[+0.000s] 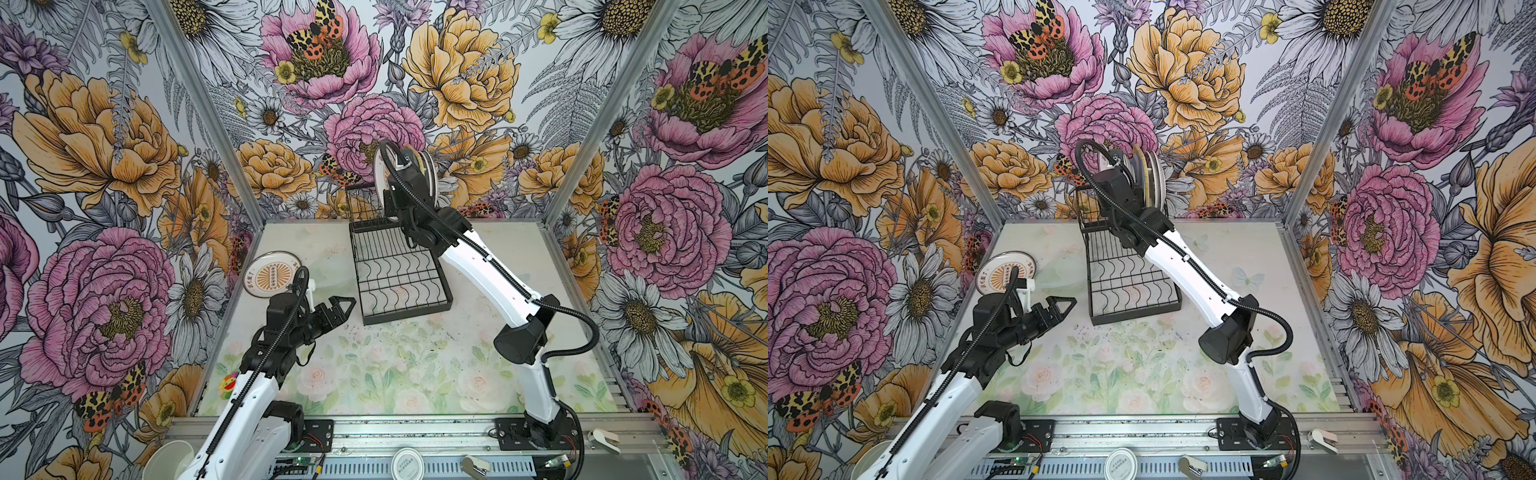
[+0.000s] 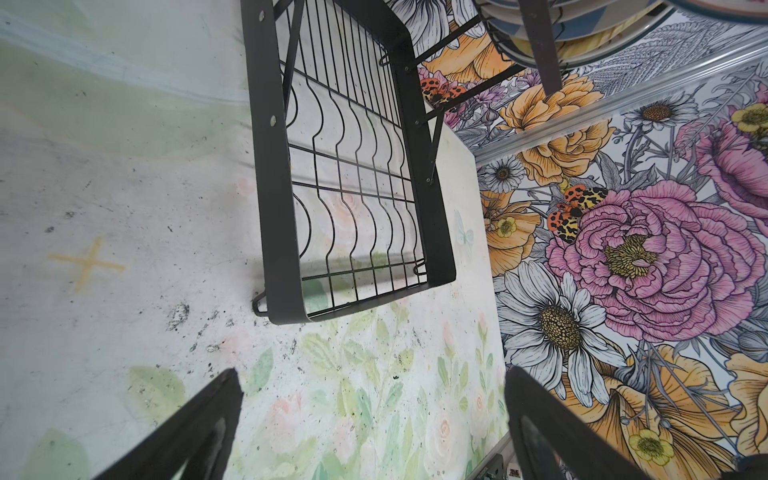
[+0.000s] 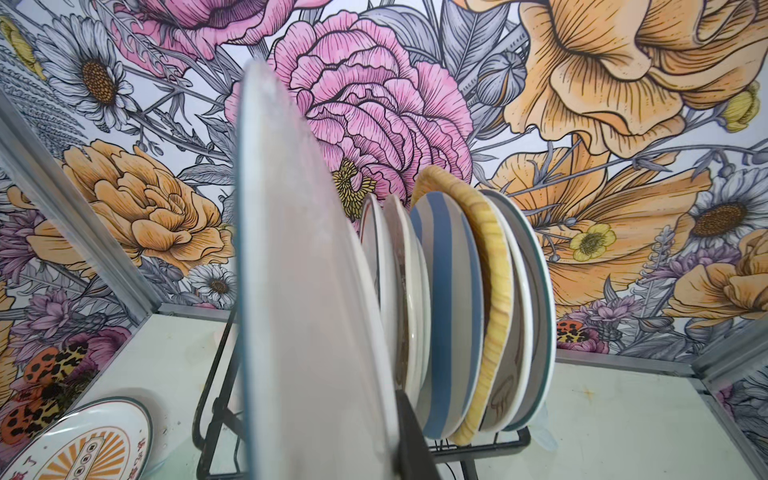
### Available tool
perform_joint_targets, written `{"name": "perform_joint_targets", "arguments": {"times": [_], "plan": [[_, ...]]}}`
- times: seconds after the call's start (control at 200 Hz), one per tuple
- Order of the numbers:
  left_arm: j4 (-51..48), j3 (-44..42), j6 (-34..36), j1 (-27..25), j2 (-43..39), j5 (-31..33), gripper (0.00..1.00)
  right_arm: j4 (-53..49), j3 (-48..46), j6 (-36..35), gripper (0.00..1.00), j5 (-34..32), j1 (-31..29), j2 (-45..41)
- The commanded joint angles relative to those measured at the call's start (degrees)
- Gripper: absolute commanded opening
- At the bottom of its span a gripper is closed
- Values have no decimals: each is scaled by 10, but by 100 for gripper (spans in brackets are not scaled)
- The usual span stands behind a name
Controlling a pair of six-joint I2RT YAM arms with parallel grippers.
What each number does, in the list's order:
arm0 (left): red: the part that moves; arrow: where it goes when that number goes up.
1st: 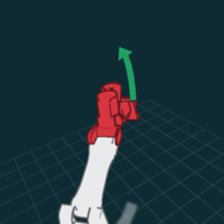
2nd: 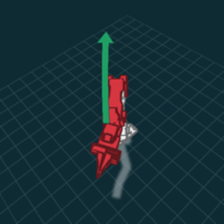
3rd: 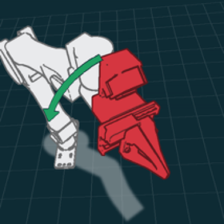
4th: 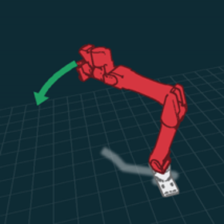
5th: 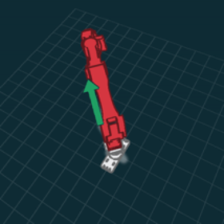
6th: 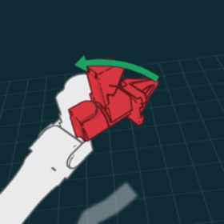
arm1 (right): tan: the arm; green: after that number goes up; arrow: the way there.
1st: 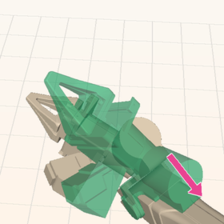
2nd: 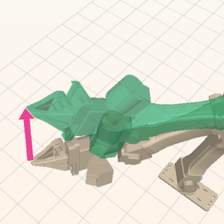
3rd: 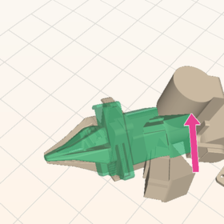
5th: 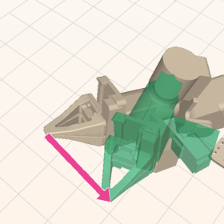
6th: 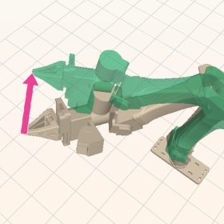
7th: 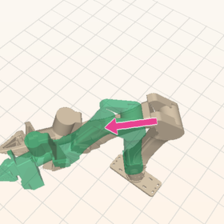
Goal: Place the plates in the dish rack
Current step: 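Carry the upright sunburst plate into a rack slot with the right gripper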
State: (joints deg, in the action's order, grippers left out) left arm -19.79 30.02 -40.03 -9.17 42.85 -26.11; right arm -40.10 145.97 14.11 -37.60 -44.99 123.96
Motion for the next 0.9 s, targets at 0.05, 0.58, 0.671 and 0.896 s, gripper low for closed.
{"name": "perform_joint_targets", "arguments": {"times": [0.05, 0.58, 0.671, 0.896], "plan": [[-3, 4, 17, 6, 6, 12, 99, 30, 101, -46, 0, -57, -1, 60], [-7, 0, 14, 10, 4, 13, 99, 124, 131, -103, 0, -90, 7, 145], [-9, -2, 13, 10, 2, 14, 99, 134, 132, -101, 0, -88, 8, 154], [-13, -4, 12, 12, -1, 16, 99, 154, 132, -99, 0, -102, 12, 171]]}}
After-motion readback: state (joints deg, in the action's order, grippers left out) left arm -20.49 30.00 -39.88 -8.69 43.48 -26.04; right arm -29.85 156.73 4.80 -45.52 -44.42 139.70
